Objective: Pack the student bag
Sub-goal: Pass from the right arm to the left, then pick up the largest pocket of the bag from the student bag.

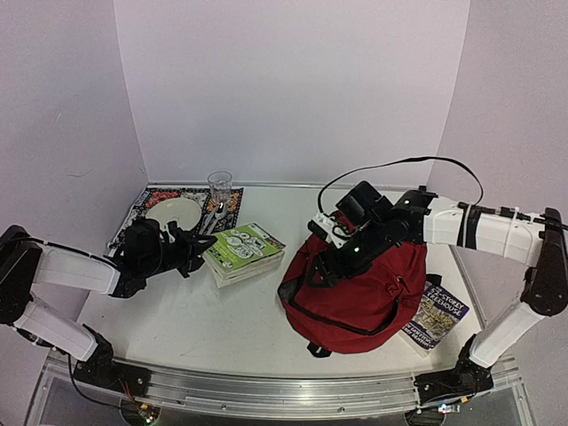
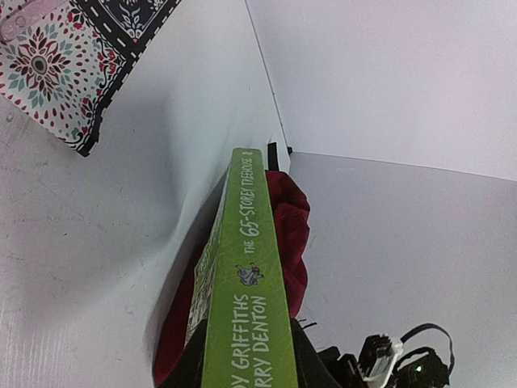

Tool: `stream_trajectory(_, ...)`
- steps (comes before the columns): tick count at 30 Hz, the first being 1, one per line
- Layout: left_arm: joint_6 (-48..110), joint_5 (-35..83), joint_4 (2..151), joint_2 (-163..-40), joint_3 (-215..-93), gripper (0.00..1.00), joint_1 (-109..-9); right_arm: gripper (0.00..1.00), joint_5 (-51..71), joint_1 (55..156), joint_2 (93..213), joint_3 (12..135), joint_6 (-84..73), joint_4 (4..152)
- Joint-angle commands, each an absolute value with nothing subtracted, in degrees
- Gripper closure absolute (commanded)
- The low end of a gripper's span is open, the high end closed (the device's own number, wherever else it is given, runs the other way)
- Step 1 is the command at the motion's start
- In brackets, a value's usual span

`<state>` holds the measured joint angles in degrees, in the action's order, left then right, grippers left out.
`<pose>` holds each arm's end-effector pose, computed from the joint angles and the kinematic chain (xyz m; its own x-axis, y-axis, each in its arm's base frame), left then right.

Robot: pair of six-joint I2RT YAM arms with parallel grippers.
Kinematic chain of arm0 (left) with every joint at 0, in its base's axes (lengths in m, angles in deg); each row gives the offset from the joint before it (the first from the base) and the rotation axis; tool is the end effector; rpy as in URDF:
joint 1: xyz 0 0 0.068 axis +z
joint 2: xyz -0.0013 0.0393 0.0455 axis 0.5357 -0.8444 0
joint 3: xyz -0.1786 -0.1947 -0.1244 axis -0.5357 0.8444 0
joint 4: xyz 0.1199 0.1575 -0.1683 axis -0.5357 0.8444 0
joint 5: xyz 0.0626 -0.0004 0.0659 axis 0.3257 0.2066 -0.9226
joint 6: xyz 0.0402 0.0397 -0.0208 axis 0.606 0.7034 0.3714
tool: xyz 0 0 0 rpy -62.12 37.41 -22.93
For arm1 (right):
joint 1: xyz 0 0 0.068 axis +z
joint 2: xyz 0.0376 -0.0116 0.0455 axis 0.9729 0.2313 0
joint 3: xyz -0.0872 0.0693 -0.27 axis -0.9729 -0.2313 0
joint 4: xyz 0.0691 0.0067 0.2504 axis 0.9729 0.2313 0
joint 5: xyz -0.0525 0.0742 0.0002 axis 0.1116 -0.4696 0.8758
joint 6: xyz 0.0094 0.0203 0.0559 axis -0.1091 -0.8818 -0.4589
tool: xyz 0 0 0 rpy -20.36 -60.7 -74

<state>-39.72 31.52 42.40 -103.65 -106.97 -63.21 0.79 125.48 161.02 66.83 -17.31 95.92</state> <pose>0.2226 -0.1469 0.2005 -0.7441 -0.6663 -0.0498 -0.1456 0.2344 -0.9612 0.2234 0.2758 0.2963 -0.6707 -0.3032 -0.6769 -0.6928 0.5821 0.4257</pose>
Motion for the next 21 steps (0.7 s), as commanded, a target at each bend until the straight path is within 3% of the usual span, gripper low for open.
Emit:
stream_trajectory(1,-39.5,34.6,35.7,-103.7,-111.1,1.00,-62.1,0.19,11.5,130.3,160.1,70.7,-13.3,109.7)
stream_trajectory(13,-39.7,36.3,35.8,-104.9,-112.5,1.00,-60.1,0.14,23.2,142.6,166.8,78.9,-11.2,121.1)
stream_trajectory(21,-39.9,36.6,35.8,-104.2,-112.7,1.00,-59.9,0.15,31.0,144.3,171.9,79.7,-11.7,124.0)
